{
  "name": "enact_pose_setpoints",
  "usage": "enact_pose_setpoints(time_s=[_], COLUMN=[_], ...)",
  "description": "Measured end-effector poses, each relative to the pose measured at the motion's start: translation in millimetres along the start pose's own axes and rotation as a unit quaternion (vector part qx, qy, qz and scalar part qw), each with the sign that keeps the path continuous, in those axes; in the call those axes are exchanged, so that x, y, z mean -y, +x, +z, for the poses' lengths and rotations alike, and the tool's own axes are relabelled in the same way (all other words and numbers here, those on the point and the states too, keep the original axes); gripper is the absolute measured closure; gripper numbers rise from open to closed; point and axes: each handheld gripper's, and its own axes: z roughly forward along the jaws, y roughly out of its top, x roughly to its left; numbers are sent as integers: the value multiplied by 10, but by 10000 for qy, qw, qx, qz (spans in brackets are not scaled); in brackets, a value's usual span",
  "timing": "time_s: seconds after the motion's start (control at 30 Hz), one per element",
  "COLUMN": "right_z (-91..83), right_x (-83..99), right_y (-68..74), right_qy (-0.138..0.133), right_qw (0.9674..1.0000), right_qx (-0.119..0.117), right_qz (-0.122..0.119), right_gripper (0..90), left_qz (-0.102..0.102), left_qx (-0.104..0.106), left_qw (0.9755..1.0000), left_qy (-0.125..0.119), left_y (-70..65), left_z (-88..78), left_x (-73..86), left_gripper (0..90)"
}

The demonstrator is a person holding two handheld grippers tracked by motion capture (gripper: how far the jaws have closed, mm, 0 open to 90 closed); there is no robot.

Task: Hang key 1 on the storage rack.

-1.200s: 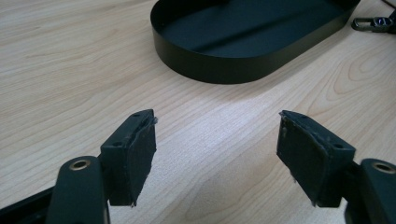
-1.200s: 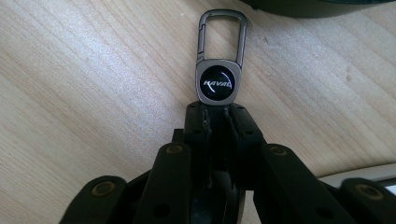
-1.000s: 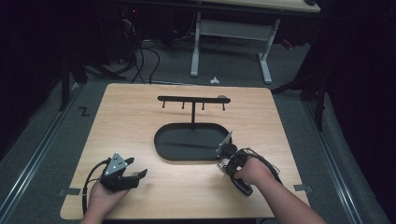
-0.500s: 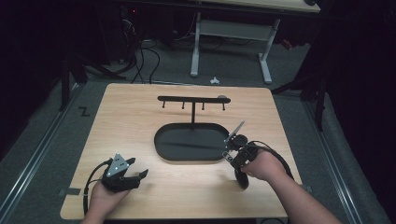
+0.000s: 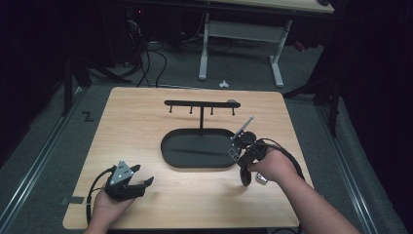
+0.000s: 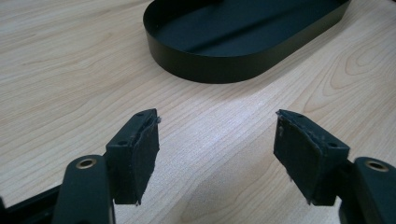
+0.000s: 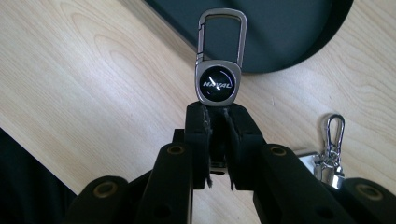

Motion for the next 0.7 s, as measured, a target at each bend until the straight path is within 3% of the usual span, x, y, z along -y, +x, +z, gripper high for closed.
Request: enact_pose_setpoints(time_s=[0.1,0.17,0.53,0.57,0.6,0.67,0.7], right_z=[-18,-40,-183,-196,-202,-223,-227], right_x=[-48,-77,-300,-314,-334,-361,-380], right_y=[-3,10,15,32,22,33,19], right_qy=[-82,-85,-338,-314,-357,-369,-401], right_qw=[10000,9999,9994,9995,9994,9993,9992], right_qx=[7,-11,26,18,11,3,4], right_qz=[-34,113,-5,97,-8,77,-8], right_gripper=[805,805,805,805,805,805,805], left_qz=[19,30,67,67,61,53,54], left_qx=[6,20,59,57,55,53,55], left_qw=[10000,10000,9999,9999,9999,10000,10000], left_qy=[12,23,56,57,58,48,49], left_y=[4,5,-3,-3,-2,1,3], left_z=[1,4,2,1,1,2,2], left_x=[1,3,4,4,5,9,10], left_gripper=[315,315,319,318,318,318,318])
